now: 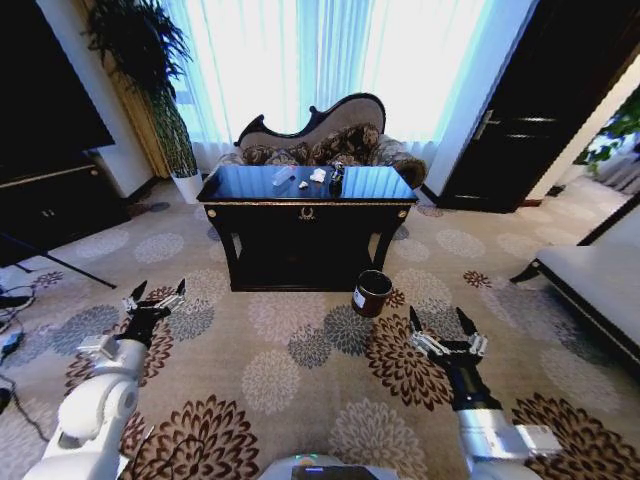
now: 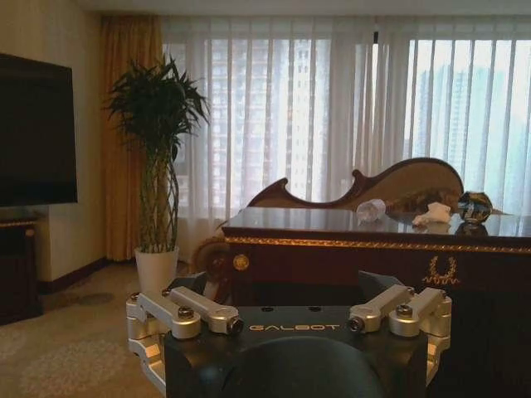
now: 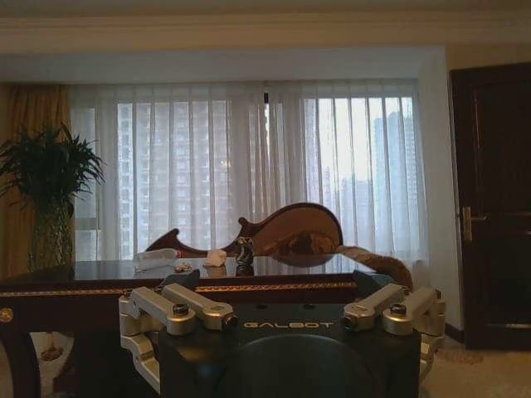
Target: Move to the front of the table and place the trash on the table into the trash bin.
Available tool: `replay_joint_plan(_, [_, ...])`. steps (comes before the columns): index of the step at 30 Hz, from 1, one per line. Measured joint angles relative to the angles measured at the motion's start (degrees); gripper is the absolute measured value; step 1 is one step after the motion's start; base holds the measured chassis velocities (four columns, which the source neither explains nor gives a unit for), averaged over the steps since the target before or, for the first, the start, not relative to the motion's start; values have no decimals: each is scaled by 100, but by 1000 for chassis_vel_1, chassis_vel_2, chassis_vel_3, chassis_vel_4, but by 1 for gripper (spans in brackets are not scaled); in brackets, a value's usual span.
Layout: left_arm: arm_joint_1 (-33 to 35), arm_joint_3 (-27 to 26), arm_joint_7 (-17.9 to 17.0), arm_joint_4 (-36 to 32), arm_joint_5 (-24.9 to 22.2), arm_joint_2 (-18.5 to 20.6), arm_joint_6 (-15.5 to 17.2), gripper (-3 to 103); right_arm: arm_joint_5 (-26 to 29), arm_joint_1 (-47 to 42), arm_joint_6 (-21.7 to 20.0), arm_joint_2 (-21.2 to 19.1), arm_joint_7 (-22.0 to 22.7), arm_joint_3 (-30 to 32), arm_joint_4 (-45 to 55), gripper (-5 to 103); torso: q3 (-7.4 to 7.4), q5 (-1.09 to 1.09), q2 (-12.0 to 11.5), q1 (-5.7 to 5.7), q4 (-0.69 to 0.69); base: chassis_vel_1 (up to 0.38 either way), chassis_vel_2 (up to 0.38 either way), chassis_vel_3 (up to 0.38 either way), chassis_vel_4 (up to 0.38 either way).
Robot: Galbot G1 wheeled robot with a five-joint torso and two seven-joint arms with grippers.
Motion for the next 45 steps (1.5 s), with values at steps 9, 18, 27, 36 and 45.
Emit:
replay_joint_plan(9, [-125, 59, -74, 220, 231, 1, 51, 100, -102, 37, 248, 37, -71, 120, -260, 100, 0, 1, 0, 0, 0, 0, 0, 0, 0])
replay_joint_plan(18, [-211, 124, -39, 390, 273, 6, -98, 100, -712, 118, 5, -28, 288, 149, -301, 100, 0, 0, 0, 0, 0, 0, 0, 0, 0])
replay_joint_plan(27, [-176, 92, -36, 343, 422, -47, -267, 100, -560, 127, -328, -45, 463, -100, -99, 100, 0, 0, 0, 0, 0, 0, 0, 0, 0])
replay_joint_plan(36, [-169, -15, -127, 89, 145, 6, -17, 100, -332, 85, -296, -7, 490, -236, 206, 100, 0, 1, 0, 0, 0, 0, 0, 0, 0])
replay_joint_plan(45, [-184, -92, -143, -34, 163, 54, 93, 100, -300, 31, -315, 30, 553, -245, 312, 100, 0, 0, 0, 0, 0, -74, 79, 69, -90])
